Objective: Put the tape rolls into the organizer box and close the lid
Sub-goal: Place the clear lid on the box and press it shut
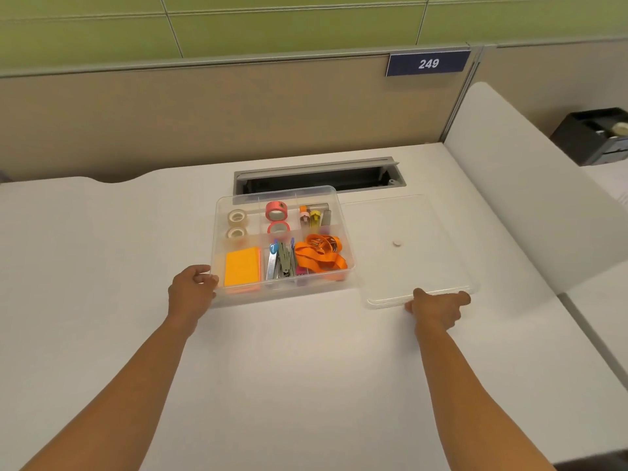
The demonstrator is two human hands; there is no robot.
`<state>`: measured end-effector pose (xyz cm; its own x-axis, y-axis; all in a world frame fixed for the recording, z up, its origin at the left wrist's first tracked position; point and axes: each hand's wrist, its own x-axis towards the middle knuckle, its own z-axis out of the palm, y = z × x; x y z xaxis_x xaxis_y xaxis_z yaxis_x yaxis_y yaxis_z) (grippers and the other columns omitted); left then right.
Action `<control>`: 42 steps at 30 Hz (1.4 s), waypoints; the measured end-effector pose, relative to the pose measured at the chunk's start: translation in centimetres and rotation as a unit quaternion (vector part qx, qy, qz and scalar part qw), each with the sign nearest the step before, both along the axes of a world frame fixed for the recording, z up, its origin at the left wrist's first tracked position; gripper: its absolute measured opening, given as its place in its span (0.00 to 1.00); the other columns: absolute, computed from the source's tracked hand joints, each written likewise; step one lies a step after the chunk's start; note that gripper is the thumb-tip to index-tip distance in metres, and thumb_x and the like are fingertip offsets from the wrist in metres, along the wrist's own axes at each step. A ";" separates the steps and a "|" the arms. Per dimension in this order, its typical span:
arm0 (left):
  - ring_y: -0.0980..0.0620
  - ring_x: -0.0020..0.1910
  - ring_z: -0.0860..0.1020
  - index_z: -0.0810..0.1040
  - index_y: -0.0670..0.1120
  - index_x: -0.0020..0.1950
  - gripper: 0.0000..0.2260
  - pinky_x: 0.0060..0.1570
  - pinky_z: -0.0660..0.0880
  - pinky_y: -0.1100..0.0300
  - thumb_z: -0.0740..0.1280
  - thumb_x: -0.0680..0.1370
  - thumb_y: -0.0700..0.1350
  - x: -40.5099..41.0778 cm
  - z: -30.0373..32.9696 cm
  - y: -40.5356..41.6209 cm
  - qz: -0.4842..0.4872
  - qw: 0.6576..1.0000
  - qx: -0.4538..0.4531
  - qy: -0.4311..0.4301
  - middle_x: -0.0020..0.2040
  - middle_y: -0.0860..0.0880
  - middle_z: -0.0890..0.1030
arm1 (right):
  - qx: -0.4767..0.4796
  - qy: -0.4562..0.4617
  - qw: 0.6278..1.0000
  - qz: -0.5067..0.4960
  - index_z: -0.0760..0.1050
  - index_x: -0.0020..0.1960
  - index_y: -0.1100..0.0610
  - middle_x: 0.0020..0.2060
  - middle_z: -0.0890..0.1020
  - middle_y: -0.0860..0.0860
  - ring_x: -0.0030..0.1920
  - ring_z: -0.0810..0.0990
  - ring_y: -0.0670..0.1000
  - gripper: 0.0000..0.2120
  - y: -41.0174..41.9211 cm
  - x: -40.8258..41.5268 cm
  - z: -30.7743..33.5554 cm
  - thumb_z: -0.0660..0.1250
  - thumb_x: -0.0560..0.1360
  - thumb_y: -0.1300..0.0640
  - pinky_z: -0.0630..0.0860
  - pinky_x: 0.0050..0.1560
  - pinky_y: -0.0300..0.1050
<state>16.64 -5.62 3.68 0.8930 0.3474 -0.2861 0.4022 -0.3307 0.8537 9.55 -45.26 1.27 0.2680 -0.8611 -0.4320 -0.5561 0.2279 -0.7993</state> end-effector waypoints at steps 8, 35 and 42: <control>0.47 0.43 0.80 0.77 0.42 0.61 0.14 0.53 0.79 0.45 0.69 0.76 0.40 -0.1 0.0 0.0 -0.008 1.000 -0.002 -0.004 0.46 0.46 0.81 | 0.205 -0.265 0.941 -0.038 0.72 0.53 0.62 0.42 0.76 0.58 0.34 0.79 0.55 0.09 -0.2 0.4 0.7 0.66 0.73 0.65 0.79 0.33 0.46; 0.39 0.55 0.81 0.76 0.42 0.63 0.37 0.52 0.78 0.46 0.57 0.72 0.72 1.5 7.2 0.6 0.012 0.912 -0.406 -0.056 0.57 0.40 0.81 | -0.433 -0.397 0.628 0.511 0.76 0.46 0.67 0.59 0.79 0.62 0.66 0.72 0.65 0.07 4.3 6.1 8.9 0.60 0.79 0.68 0.67 0.68 0.59; 0.51 0.43 0.84 0.77 0.38 0.61 0.17 0.40 0.79 0.64 0.62 0.79 0.48 -0.1 5.8 3.3 -0.044 0.891 -0.449 -0.057 0.45 0.47 0.86 | -0.447 -0.378 0.603 0.542 0.77 0.45 0.61 0.58 0.80 0.63 0.64 0.75 0.63 0.09 5.1 5.8 7.2 0.62 0.79 0.58 0.73 0.62 0.56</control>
<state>16.51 -2.32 9.48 0.9468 -0.0487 -0.3180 0.3014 0.4799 0.8239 15.38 -40.16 8.44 0.7123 0.1978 0.6734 0.6086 -0.6521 -0.4522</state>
